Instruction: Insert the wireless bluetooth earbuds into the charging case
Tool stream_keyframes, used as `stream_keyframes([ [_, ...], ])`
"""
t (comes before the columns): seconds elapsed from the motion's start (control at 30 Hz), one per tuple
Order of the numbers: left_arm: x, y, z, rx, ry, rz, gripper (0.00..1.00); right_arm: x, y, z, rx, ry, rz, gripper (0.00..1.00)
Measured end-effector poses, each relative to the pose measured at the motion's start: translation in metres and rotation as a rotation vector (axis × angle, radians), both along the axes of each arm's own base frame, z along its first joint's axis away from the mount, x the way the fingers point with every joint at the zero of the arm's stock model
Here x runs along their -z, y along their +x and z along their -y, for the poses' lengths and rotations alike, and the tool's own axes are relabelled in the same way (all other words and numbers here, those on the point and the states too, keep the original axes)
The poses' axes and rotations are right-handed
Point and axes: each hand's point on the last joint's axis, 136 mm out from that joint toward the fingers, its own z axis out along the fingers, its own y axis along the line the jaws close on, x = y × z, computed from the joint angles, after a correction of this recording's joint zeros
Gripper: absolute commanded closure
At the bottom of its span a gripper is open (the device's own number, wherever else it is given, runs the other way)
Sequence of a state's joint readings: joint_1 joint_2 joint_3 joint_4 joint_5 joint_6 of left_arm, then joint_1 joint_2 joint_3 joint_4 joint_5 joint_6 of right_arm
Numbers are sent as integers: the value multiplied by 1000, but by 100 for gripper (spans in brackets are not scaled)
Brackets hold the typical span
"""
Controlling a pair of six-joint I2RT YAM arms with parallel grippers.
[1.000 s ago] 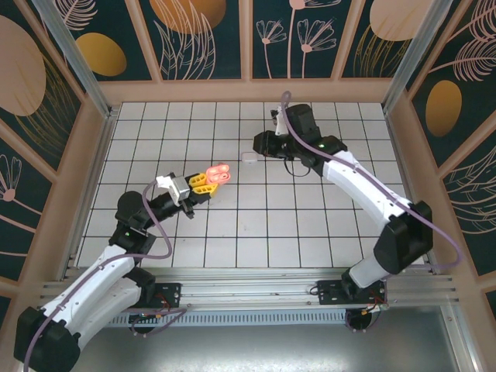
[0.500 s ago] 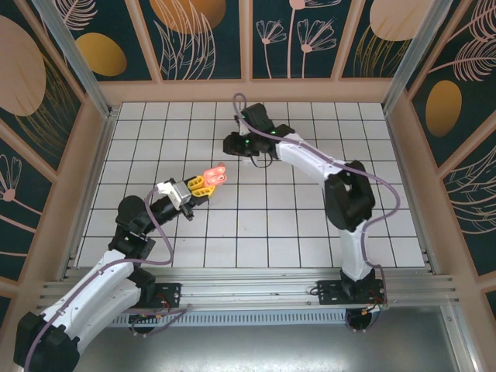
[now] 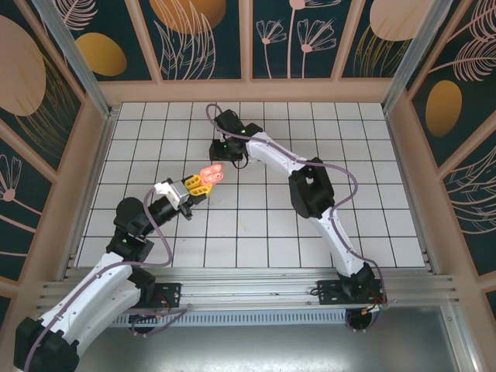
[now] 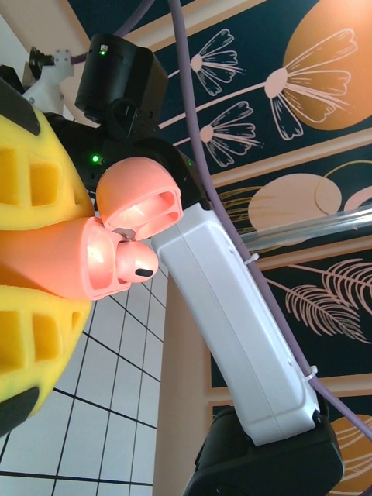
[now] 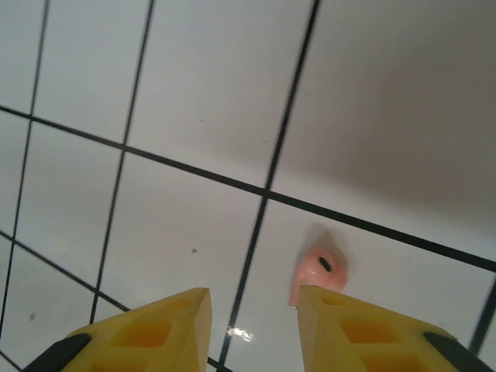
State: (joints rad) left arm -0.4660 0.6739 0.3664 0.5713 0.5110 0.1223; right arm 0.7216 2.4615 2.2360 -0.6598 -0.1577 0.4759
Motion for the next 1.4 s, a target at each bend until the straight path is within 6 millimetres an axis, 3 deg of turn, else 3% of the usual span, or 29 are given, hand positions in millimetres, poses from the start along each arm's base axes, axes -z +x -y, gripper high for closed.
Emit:
stream_keyframes([
  [0.2,1,0,0,2,-4,-11,100,2,5,8,144,5,-43,59],
  [0.4,3,2,1,6,-9,-33,100,5,1,3,247,25,-80,59],
  [0.63,1,0,1,11,-23,-38,100,29,-5,0,346,-11,-101,58],
  [1.4,-1,-5,0,23,-46,-47,100,51,0,5,427,-53,-87,62],
])
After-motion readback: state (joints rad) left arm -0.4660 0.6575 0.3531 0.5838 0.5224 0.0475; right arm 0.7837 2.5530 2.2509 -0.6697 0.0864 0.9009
